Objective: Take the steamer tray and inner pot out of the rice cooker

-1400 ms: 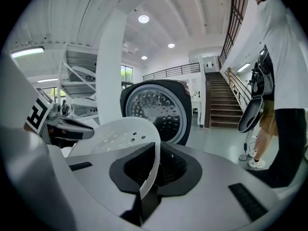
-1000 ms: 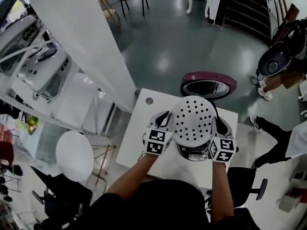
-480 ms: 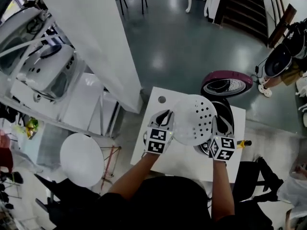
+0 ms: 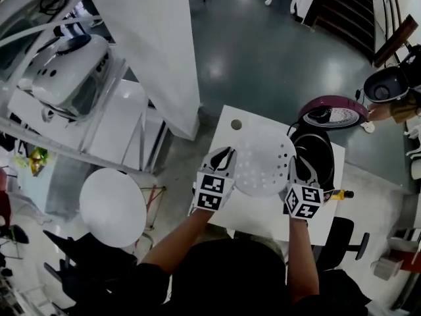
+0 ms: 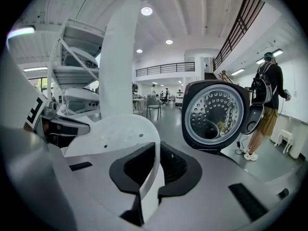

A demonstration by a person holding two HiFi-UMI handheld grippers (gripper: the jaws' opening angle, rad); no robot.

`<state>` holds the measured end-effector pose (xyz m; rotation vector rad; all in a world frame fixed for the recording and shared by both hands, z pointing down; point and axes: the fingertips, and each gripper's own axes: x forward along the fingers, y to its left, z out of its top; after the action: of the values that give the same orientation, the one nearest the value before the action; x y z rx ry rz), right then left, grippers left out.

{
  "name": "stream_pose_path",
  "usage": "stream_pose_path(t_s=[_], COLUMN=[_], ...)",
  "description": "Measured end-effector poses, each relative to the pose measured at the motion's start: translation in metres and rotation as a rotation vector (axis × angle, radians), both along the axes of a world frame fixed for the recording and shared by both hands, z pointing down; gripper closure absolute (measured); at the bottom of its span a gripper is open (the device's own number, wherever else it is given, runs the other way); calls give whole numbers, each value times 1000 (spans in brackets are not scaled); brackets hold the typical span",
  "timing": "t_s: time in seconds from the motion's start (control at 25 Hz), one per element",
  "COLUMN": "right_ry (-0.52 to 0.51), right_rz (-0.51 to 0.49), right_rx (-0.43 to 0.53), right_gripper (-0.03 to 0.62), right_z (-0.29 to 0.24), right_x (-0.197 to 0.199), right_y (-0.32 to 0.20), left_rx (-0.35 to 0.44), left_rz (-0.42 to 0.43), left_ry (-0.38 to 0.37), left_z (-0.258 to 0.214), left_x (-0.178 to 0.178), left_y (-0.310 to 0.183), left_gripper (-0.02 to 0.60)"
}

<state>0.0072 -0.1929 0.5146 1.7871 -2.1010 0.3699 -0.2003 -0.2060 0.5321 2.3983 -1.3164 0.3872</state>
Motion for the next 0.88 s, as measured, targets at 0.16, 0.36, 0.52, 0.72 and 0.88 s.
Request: stream_pose_path(t_s=[0.16, 0.36, 0.52, 0.72, 0.88], right_ry=[20, 12, 0, 1, -11], right_rz=[-24, -52, -60, -56, -41], right_rx=[-36, -86, -123, -157, -219], right_gripper=[571, 571, 571, 568, 566], right_z=[22, 57, 92, 142, 182], right_x=[-24, -42, -47, -46, -44], right_y=[-4, -11, -18, -25, -29], left_rx=[-51, -111, -155, -195, -237], left_rz=[-43, -86, -96, -88, -94], left_ry=[-8, -28, -61, -96, -107], left_z=[26, 59, 89, 128, 157], left_x=[-24, -42, -47, -47, -45], left_y=[2, -3, -9, -17, -25], left_gripper=[540, 543, 543, 543, 546])
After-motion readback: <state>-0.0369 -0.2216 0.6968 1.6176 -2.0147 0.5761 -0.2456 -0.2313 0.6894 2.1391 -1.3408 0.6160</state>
